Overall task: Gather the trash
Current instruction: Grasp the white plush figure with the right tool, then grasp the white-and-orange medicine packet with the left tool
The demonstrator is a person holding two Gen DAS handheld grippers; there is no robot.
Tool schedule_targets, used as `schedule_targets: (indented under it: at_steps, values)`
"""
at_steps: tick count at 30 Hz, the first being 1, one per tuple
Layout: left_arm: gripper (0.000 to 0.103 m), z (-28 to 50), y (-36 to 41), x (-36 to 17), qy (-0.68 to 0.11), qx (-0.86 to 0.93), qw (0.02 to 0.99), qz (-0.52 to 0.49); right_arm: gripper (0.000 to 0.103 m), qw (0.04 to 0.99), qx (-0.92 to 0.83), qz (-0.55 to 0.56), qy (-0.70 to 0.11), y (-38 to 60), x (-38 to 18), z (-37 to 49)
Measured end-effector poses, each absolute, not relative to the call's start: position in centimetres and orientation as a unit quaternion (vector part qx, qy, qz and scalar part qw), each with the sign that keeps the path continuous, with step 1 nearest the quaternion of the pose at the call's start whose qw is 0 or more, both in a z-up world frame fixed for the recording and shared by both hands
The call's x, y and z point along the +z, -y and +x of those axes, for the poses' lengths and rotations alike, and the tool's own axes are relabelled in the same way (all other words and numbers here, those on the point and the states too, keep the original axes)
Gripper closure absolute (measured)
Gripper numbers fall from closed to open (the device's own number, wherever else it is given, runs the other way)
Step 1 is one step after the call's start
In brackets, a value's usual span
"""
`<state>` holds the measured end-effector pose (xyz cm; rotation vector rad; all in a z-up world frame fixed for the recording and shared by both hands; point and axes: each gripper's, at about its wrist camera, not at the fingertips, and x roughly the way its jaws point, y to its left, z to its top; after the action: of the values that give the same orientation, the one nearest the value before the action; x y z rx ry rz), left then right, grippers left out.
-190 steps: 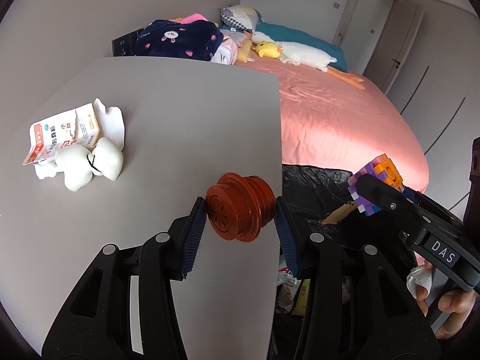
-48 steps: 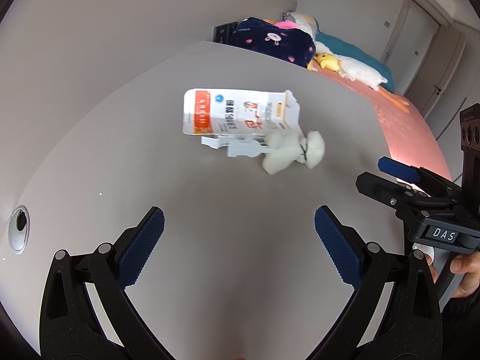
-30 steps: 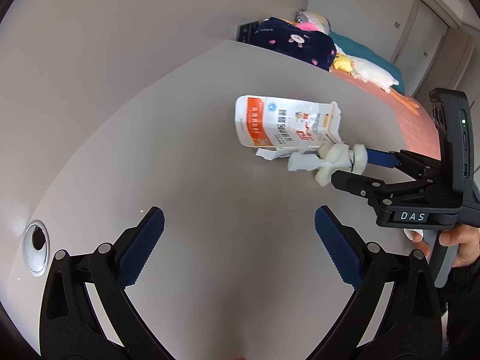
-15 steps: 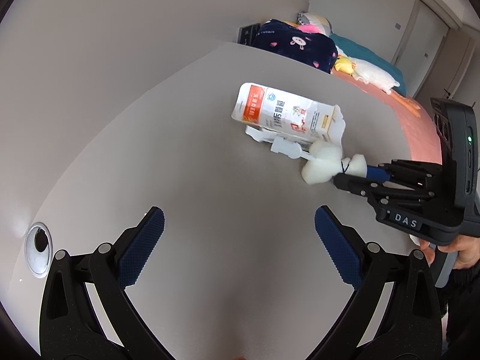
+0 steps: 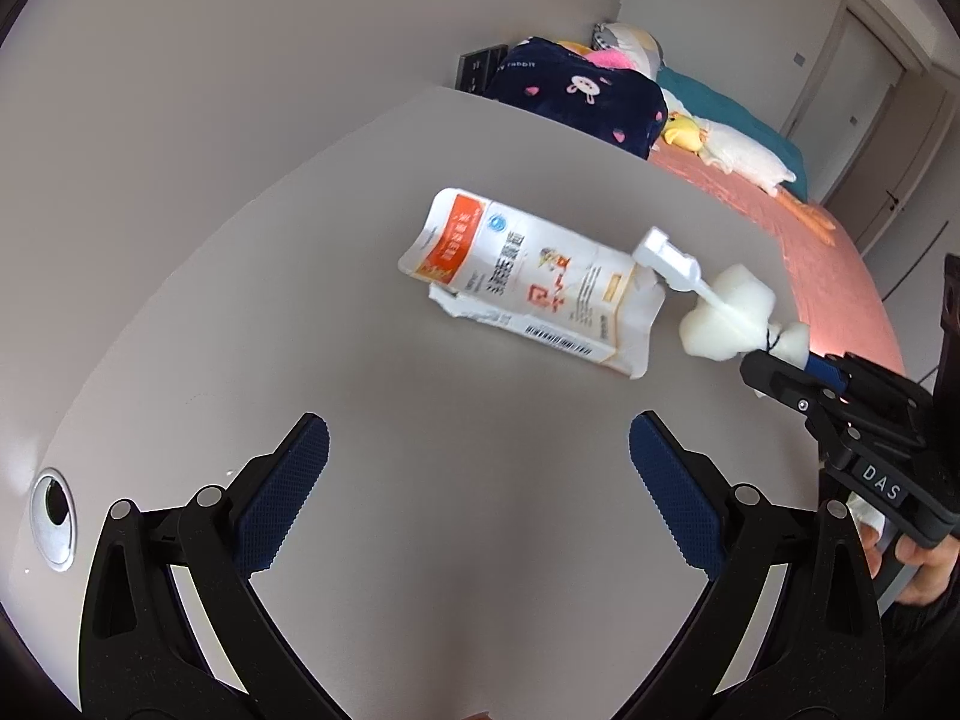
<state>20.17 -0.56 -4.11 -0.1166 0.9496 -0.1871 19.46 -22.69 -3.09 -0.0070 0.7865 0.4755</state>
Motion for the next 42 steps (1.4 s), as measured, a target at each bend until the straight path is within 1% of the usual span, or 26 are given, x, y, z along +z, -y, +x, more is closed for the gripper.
schedule_targets:
  at_steps: [9, 17, 21, 27, 32, 36, 39, 40, 41, 42]
  values:
    - [0.006, 22.7, 3.6, -3.2, -0.47, -0.063, 0.875, -0.099, 0.079, 0.914, 0.18, 0.034, -0.361, 27.7, -2.6, 21.3]
    - [0.006, 26.2, 3.7, -4.6, -0.5, 0.011, 0.844, -0.194, 0.079, 0.923, 0.162, 0.041, -0.347, 30.2, -2.4, 22.2]
    - [0.006, 27.3, 3.2, -5.0, -0.5, 0.073, 0.83, -0.237, 0.079, 0.925, 0.161, 0.045, -0.342, 31.1, -2.6, 22.2]
    - [0.006, 30.0, 4.1, -5.2, -0.513, 0.113, 0.813, -0.251, 0.079, 0.926, 0.154, 0.047, -0.341, 32.1, -3.3, 22.6]
    - [0.006, 31.9, 4.1, -6.5, -0.535, 0.157, 0.783, -0.277, 0.079, 0.927, 0.145, 0.057, -0.34, 33.2, -3.6, 23.0]
    - [0.007, 32.5, 3.9, -7.4, -0.549, 0.192, 0.767, -0.273, 0.079, 0.928, 0.136, 0.066, -0.34, 33.9, -3.8, 23.3]
    - [0.011, 32.5, 3.7, -7.7, -0.542, 0.207, 0.771, -0.264, 0.078, 0.928, 0.134, 0.069, -0.341, 34.2, -3.9, 23.4]
    - [0.014, 32.5, 3.8, -7.7, -0.539, 0.205, 0.776, -0.255, 0.078, 0.928, 0.134, 0.069, -0.341, 34.2, -3.9, 23.4]
    - [0.022, 32.5, 3.8, -7.6, -0.536, 0.204, 0.781, -0.246, 0.078, 0.928, 0.133, 0.069, -0.341, 34.2, -4.0, 23.3]
    - [0.026, 32.4, 3.8, -7.5, -0.53, 0.197, 0.789, -0.238, 0.078, 0.928, 0.132, 0.071, -0.342, 34.3, -4.0, 23.4]
